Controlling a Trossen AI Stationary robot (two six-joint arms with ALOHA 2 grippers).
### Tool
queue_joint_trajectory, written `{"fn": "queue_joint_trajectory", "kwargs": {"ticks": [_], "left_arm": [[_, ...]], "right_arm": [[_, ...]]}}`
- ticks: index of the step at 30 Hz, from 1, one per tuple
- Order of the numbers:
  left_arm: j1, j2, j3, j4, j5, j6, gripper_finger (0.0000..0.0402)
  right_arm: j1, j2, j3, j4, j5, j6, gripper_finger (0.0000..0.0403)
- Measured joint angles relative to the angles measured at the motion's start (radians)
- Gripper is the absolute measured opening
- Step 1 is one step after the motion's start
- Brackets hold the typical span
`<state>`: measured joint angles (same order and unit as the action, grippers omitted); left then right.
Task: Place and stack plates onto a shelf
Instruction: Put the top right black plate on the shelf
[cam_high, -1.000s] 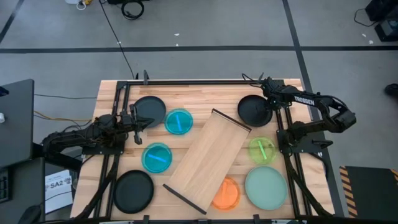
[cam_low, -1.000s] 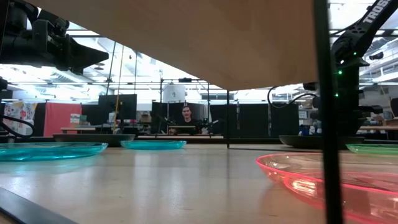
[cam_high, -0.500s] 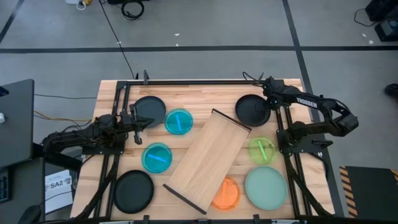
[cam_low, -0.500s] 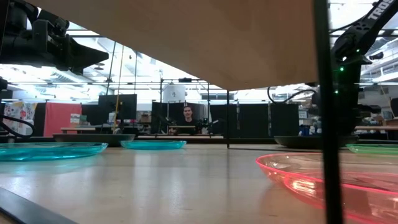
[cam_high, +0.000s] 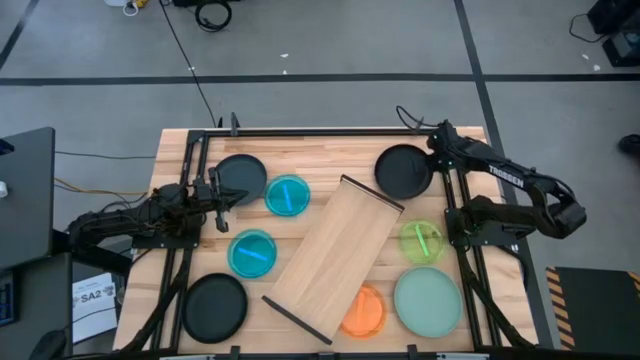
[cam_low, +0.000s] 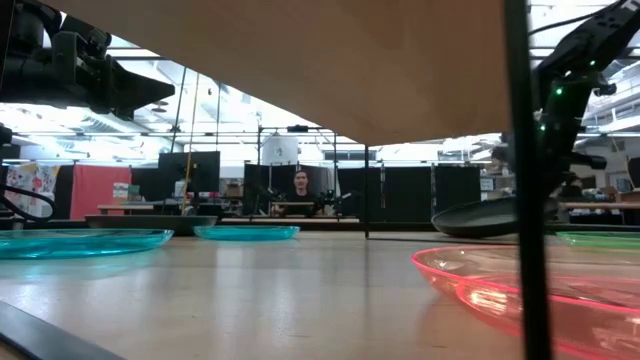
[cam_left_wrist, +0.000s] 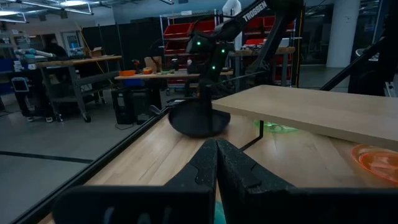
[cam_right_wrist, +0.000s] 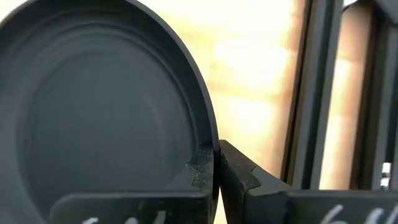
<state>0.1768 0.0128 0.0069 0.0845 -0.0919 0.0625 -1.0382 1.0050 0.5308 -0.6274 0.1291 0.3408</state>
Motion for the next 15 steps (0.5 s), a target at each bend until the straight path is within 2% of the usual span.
{"fn": "queue_joint_trajectory", "kwargs": {"ticks": [6, 15], "left_arm": [[0.0, 0.0, 0.0, 0.0, 0.0, 0.0, 0.0011], [0.0, 0.0, 0.0, 0.0, 0.0, 0.0, 0.0011]], "right_arm": [[0.0, -0.069, 0.015, -0.001, 0.007, 0.001, 0.0013], [0.0, -0.116, 0.119, -0.017, 0.003, 0.057, 0.0013]]}}
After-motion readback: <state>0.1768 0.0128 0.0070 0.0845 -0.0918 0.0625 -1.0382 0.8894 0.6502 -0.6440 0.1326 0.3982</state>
